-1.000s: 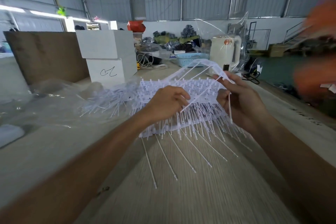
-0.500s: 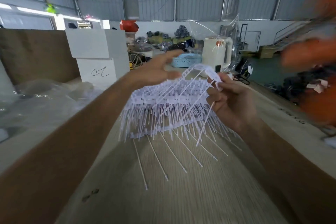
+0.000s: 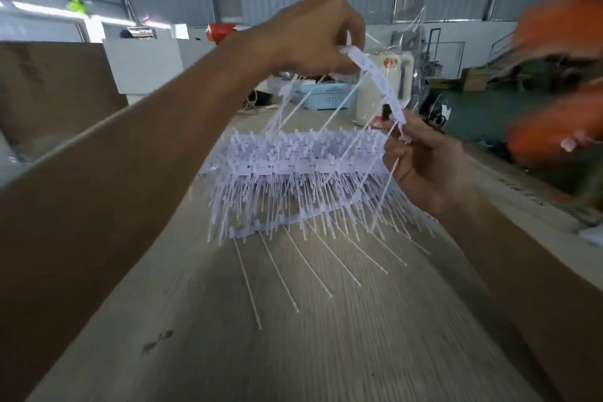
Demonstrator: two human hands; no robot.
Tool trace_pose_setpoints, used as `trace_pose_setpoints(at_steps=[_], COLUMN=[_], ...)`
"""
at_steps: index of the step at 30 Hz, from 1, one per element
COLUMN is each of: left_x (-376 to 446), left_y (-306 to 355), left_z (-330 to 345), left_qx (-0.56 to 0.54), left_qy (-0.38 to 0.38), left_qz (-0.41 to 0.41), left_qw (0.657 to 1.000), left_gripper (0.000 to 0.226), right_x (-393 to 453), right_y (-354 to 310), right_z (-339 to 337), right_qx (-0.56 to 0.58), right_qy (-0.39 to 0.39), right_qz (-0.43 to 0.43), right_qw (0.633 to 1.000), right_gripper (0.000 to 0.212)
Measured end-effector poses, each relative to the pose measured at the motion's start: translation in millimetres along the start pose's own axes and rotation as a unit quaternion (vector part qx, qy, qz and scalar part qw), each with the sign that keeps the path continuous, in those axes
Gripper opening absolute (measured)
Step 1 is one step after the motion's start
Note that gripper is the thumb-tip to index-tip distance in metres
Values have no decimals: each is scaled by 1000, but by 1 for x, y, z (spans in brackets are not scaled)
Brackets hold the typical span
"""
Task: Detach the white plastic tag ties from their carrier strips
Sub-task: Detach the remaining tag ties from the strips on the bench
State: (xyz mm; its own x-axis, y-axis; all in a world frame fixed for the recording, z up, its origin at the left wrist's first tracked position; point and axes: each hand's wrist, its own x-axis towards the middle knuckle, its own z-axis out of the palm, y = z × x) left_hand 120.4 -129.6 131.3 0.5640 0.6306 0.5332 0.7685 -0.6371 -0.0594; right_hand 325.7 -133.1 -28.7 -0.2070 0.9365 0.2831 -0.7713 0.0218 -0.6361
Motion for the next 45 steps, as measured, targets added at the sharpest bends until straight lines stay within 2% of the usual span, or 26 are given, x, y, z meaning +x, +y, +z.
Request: trace_pose_setpoints(at_steps=[3, 6, 10, 13, 19, 21, 26, 28, 30, 33, 36, 38, 42, 45], left_x=[-5, -10, -10, -8, -13, -15, -22, -32, -47, -75, -98, -107, -103, -88], left_y=[2, 6, 18, 24, 24, 25, 24, 21, 14, 1, -16, -22, -17, -5], left_z=[-3, -2, -6, -10, -8, -8, -5, 5, 18, 39, 60, 70, 98, 120], left_qx=[46, 91, 195, 252, 325, 343, 290, 276, 229, 152, 51, -5, -64, -161], left_qy=[-25, -19, 57, 102, 75, 57, -70, -111, -148, -220, -277, -267, -131, -114], left_qz=[16, 39, 126, 171, 160, 149, 54, 26, -21, -96, -132, -138, -140, -139], left_qw=[999, 995, 971, 947, 929, 926, 953, 954, 962, 959, 951, 954, 979, 970], left_gripper=[32, 30, 23, 21, 26, 25, 11, 24, 25, 34, 52, 52, 40, 39], right_x=[1, 1, 1, 2, 3, 3, 5, 5, 5, 4, 3, 3, 1, 0], right_y=[2, 7, 12, 11, 12, 14, 15, 13, 12, 9, 12, 17, 25, 27], right_z=[-1, -4, -1, 0, 2, 4, 2, 0, -4, -11, -15, -15, -8, 1], right_qx=[-27, -52, -77, -79, -119, -146, -258, -319, -364, -424, -466, -468, -460, -450], right_qy=[38, 59, 31, 30, 79, 86, 105, 115, 111, 69, 46, 33, 16, 5], right_qz=[7, 9, -1, -12, -5, 3, 48, 71, 92, 133, 146, 139, 117, 66], right_qw=[999, 997, 997, 996, 990, 986, 959, 938, 920, 893, 872, 872, 880, 890], right_gripper=[48, 44, 27, 30, 31, 25, 10, 4, 3, 3, 4, 4, 5, 7])
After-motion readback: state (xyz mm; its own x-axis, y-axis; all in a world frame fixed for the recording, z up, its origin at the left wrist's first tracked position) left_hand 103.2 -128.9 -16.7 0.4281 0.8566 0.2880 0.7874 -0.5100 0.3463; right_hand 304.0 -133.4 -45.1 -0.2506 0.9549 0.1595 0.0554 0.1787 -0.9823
